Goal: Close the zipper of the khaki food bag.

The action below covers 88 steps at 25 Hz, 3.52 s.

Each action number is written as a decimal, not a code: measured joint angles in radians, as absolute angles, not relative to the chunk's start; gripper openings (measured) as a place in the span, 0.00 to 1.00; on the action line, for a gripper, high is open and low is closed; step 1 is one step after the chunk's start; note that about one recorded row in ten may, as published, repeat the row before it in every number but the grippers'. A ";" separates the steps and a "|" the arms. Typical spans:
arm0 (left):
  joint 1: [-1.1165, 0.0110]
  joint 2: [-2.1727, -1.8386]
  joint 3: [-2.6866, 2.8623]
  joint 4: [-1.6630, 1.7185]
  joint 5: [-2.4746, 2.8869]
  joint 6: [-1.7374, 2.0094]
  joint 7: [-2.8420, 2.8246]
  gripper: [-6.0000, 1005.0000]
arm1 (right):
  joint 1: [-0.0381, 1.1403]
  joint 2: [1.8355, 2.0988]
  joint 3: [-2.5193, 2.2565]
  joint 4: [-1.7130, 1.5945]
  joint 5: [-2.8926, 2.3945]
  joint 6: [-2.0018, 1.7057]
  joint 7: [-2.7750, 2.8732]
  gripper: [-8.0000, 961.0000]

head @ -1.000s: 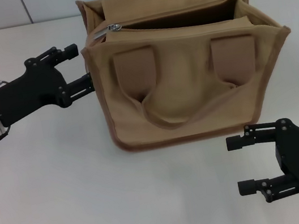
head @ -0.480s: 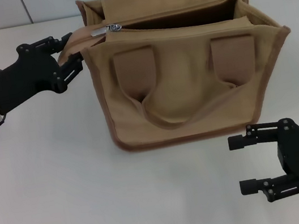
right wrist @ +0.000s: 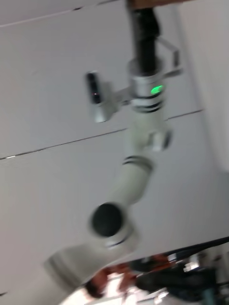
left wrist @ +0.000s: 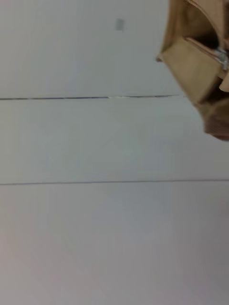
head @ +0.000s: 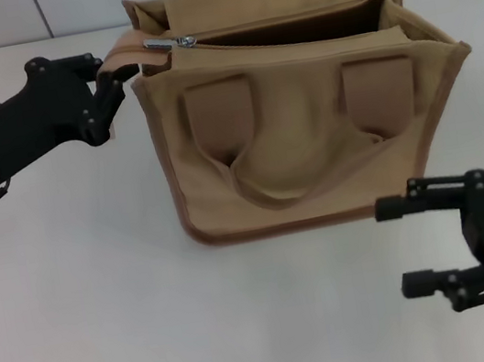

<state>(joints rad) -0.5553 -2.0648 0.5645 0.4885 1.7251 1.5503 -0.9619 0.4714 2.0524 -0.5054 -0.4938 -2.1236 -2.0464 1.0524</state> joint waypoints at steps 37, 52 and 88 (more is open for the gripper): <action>-0.619 -2.073 0.587 0.455 1.651 1.644 -0.984 0.03 | 0.779 1.968 -0.568 -0.565 -1.818 -1.831 1.929 0.66; -0.620 -2.072 0.582 0.456 1.652 1.653 -0.983 0.04 | 0.922 1.933 -0.747 -0.587 -1.932 -1.683 2.228 0.39; -0.686 -2.078 0.587 0.388 1.642 1.671 -0.970 0.05 | 0.999 1.981 -0.925 -0.591 -1.955 -1.563 2.333 0.39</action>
<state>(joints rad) -0.6864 -2.0776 0.5873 0.3879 1.6423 1.6705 -0.9699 0.9986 1.9814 -0.9251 -0.5910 -1.9546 -1.5634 2.3332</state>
